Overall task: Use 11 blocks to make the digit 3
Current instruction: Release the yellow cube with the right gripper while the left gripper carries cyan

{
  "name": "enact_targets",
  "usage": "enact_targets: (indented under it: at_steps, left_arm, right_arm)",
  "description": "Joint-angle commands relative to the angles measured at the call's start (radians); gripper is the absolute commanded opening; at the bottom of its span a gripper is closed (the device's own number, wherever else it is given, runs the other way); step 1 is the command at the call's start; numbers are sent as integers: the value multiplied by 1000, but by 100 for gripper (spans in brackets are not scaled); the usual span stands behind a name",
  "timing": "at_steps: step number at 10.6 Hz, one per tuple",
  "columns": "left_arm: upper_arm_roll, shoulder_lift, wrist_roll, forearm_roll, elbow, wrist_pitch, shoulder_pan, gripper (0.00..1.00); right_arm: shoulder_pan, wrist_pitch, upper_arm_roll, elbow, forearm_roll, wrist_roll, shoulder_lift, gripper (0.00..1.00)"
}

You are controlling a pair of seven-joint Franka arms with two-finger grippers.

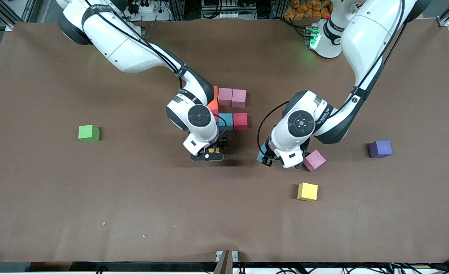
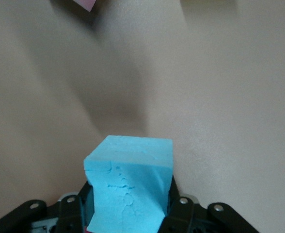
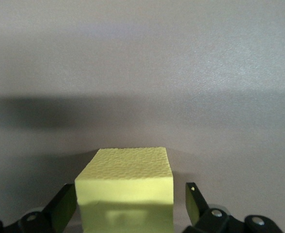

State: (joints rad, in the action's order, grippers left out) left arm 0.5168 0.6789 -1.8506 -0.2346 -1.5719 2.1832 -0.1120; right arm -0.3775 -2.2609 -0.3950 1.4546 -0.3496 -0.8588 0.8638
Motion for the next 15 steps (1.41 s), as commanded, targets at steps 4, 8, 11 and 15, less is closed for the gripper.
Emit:
enact_targets:
  at_steps: [4,8,11,15]
  left_arm:
    - [-6,24,-151,20,42,-3,-29,8]
    - [-14,70,-255,20,110,-2,-75,8]
    - [-15,74,-338,18,125,-2,-98,9]
    - [-18,94,-439,17,134,0,-135,9]
  right_arm:
    - [58,99,-51,29,-9,56,-117,100]
    - [100,239,-41,30,87,248,-230,100]
    - [129,366,37,40,90,430,-299,100]
    - [149,435,169,38,138,619,-333,100]
